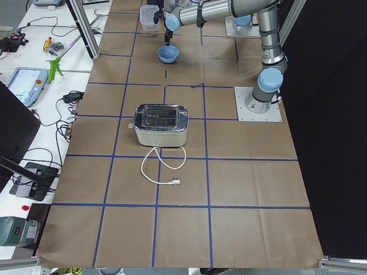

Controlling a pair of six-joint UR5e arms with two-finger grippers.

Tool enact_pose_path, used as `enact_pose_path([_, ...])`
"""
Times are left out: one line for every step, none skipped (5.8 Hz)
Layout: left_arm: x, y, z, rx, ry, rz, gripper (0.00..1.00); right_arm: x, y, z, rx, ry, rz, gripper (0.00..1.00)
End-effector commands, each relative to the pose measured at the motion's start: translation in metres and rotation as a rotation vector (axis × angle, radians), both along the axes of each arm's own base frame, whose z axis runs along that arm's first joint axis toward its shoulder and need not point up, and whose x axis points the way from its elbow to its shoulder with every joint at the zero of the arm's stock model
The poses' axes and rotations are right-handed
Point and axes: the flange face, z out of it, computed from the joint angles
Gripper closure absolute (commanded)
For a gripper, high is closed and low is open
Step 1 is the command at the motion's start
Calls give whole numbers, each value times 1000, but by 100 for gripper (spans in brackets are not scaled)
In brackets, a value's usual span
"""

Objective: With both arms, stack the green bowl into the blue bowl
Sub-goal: 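Carry blue bowl to table center with left gripper while right lifts green bowl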

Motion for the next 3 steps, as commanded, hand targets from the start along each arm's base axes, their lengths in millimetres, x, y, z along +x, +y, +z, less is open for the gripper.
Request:
enact_pose_path([66, 9, 80, 44, -24, 19, 2, 46, -17, -19, 1, 17, -19, 94])
enact_pose_path([113, 23, 122, 94, -38, 11, 2, 91, -23, -29, 6, 11, -52, 94])
enact_pose_path([143, 40, 157, 103, -41, 42, 2, 145, -27, -40, 1, -17, -129, 94])
